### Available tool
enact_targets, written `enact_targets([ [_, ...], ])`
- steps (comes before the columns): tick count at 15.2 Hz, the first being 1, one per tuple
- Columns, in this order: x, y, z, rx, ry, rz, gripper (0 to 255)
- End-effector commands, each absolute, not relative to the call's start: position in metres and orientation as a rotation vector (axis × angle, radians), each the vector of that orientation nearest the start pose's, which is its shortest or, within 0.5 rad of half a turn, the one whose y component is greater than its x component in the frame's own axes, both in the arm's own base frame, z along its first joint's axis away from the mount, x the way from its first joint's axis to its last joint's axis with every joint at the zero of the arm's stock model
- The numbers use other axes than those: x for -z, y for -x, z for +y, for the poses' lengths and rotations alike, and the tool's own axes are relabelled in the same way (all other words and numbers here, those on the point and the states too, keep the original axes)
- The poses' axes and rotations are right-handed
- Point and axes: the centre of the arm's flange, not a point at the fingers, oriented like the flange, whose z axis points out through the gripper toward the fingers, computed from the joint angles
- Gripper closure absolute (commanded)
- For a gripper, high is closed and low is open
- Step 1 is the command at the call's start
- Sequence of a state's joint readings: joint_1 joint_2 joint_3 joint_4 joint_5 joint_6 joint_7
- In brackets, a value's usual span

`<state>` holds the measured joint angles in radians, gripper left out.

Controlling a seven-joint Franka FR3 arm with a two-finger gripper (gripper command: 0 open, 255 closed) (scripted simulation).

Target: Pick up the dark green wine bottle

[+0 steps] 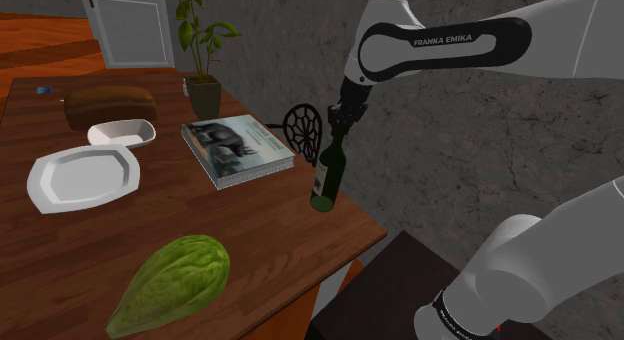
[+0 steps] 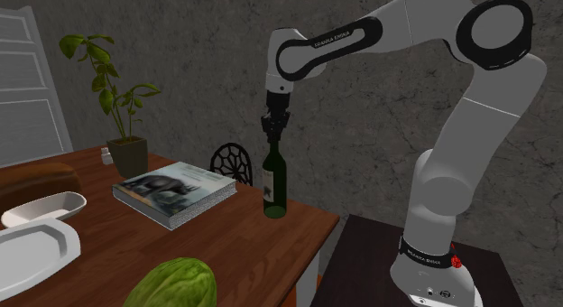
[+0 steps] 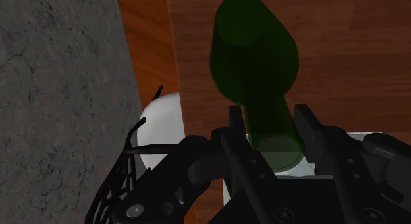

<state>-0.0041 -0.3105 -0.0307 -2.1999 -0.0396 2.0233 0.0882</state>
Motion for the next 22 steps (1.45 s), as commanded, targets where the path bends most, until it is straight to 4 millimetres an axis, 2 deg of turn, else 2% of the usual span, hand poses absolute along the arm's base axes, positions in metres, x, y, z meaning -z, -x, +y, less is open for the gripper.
enact_targets([
  [1, -0.522, -0.474, -0.02, 0.211, 3.154, 0.169, 255],
  [5, -0.522, -0.474, -0.02, 0.211, 3.154, 0.169, 255],
  [20, -0.602, -0.474, -0.02, 0.211, 3.154, 0.169, 255],
  [22, -0.602, -0.474, -0.02, 0.211, 3.154, 0.169, 255],
])
